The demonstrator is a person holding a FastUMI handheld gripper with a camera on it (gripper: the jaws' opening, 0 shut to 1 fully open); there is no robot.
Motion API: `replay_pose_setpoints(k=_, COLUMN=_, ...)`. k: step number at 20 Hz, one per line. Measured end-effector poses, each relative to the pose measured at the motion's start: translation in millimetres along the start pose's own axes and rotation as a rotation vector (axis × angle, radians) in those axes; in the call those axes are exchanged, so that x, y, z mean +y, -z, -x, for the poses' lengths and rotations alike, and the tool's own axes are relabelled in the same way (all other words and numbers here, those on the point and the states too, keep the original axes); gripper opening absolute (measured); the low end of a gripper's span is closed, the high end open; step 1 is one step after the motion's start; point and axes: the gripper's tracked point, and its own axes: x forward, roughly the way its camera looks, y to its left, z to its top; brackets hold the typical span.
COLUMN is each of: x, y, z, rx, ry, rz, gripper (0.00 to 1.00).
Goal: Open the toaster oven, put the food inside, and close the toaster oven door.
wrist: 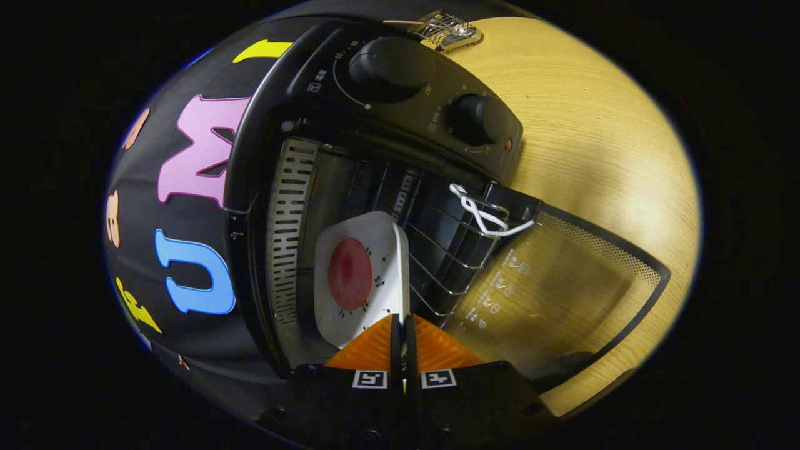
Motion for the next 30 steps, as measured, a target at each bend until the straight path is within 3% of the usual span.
replay_pose_setpoints(k=6, x=15.4, y=-12.6, z=-5.9, rx=-0.055, ry=-0.056, rz=-0.023, gripper=0.08)
replay_pose_setpoints(k=9, x=25.3, y=-9.7, z=-0.5, rx=-0.025, ry=-0.103, rz=-0.026, gripper=0.19)
replay_pose_setpoints(k=12, x=31.0, y=3.2, z=18.8, rx=0.025, ry=-0.128, rz=0.003, gripper=0.67)
replay_pose_setpoints(k=13, x=31.4, y=10.3, z=24.6, rx=0.035, ry=-0.130, rz=0.026, gripper=0.73)
replay_pose_setpoints(k=14, x=31.7, y=15.5, z=33.1, rx=0.048, ry=-0.132, rz=0.048, gripper=0.92)
replay_pose_setpoints(k=15, x=31.9, y=21.8, z=38.5, rx=0.062, ry=-0.130, rz=0.071, gripper=0.98)
replay_pose_setpoints(k=23, x=30.0, y=35.5, z=102.9, rx=0.092, ry=-0.119, rz=0.292, gripper=0.98)
replay_pose_setpoints(k=30, x=-17.4, y=53.6, z=129.8, rx=0.082, ry=-0.026, rz=0.663, gripper=0.99)
